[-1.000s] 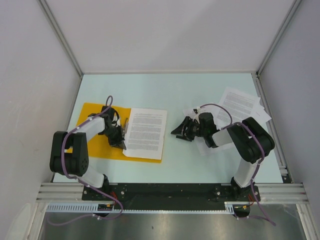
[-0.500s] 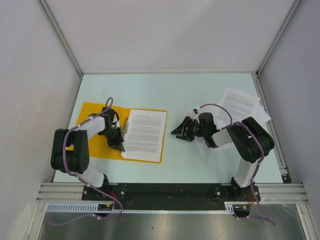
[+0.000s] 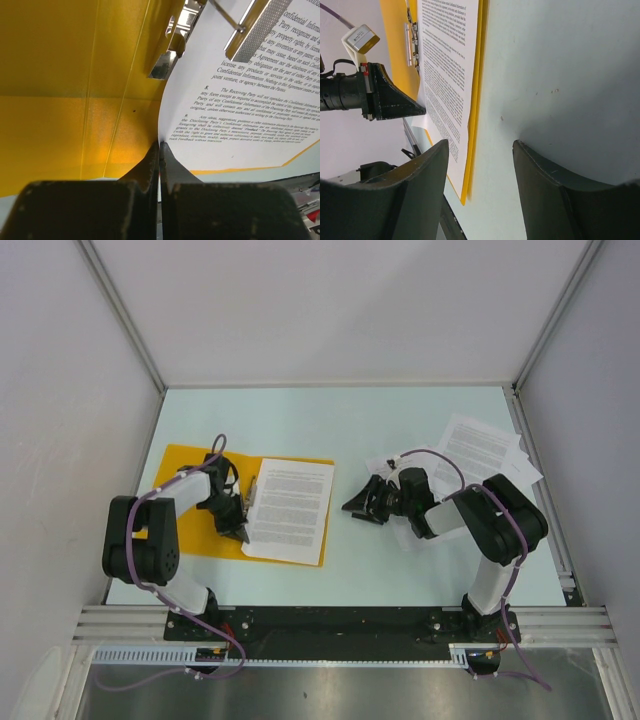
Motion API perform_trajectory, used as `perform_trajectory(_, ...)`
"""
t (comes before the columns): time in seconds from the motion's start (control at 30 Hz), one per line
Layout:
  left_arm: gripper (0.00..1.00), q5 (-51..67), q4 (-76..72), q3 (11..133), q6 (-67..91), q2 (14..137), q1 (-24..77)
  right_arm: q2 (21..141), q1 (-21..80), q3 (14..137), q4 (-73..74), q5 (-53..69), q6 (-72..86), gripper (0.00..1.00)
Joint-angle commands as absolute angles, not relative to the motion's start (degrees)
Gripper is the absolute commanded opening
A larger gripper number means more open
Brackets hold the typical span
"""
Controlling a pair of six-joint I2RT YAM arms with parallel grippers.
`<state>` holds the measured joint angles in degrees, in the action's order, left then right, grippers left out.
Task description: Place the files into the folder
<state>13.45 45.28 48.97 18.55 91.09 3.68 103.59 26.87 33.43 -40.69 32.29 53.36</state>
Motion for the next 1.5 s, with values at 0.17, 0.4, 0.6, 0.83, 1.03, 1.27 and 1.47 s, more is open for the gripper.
perform_trajectory(0.17,0.0,13.62,42.37,47.64,21.18,89.74,2.55,104.5,26.46,31.9,-42.01,32.26,53.26,0.59)
perform_trajectory(0.4,0.0,15.2,40.43,45.79,23.64,88.33,0.18,104.59,26.54,31.73,-42.28,32.43,53.35,0.59)
perform_trajectory(0.6,0.0,15.56,39.99,45.26,25.05,87.36,0.18,104.77,26.46,31.64,-42.71,32.43,53.53,0.59)
perform_trajectory(0.83,0.13,15.82,40.34,45.62,25.31,87.54,-1.58,104.77,26.46,31.38,-43.24,32.61,53.7,0.59)
perform_trajectory(1.03,0.53,15.91,42.27,46.05,25.58,85.09,-1.67,104.41,26.46,31.2,-43.24,32.96,53.7,0.59)
perform_trajectory(1.27,0.64,16.35,46.58,45.97,26.37,76.74,-1.58,97.05,26.8,31.55,-33.62,30.51,50.65,0.6)
perform_trajectory(1.47,0.68,13.28,48.6,47.37,27.51,63.3,-0.53,82.46,25.41,36.38,-4.43,18.04,39.74,0.86)
